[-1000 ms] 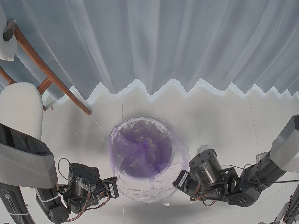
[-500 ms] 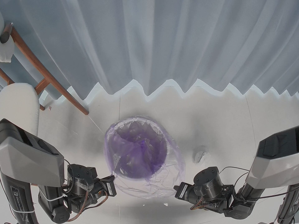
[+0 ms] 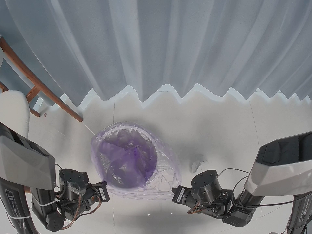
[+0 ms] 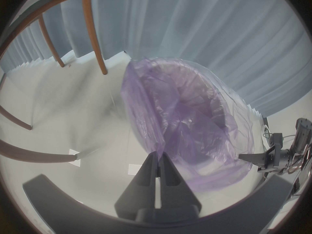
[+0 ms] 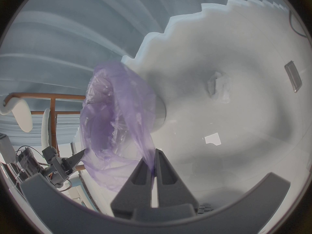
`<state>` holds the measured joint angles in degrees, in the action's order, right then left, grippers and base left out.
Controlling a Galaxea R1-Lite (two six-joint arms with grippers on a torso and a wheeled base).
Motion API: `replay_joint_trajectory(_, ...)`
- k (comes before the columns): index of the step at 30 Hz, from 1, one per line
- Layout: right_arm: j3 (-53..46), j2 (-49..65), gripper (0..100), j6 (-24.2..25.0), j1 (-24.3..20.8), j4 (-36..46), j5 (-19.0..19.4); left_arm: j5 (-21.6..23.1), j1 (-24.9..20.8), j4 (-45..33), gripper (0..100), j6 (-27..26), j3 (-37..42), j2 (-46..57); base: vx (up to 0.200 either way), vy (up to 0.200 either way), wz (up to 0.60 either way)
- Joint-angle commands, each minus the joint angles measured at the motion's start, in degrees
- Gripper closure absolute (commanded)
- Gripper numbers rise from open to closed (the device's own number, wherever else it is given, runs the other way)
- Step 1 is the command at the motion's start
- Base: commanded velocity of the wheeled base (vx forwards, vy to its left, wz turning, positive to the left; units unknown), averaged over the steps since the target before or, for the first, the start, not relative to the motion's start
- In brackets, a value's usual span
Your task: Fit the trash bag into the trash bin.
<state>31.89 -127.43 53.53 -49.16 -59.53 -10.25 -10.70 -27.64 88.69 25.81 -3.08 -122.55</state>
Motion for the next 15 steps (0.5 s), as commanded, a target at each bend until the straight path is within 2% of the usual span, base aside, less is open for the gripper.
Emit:
replay_joint_trajectory(1,2.30,-2.21,100,-0.09,-0.76,0.11,0.06,0.51,3.38,0.00,100,0.12,2.47,4.34,0.000,0.000,0.00)
replay_joint_trajectory(4,2.39,-2.56,100,-0.09,-0.76,0.11,-0.03,1.56,4.08,-0.09,100,0.21,2.82,5.48,0.000,0.000,0.00)
replay_joint_trajectory(13,1.51,-2.30,100,0.08,-0.85,0.02,-0.03,1.47,2.94,0.00,100,0.03,2.91,5.22,-0.200,0.200,0.00)
replay_joint_trajectory(15,1.42,-2.30,100,0.08,-0.85,0.02,-0.03,1.30,2.50,0.00,100,0.12,2.91,5.39,0.000,0.000,0.00)
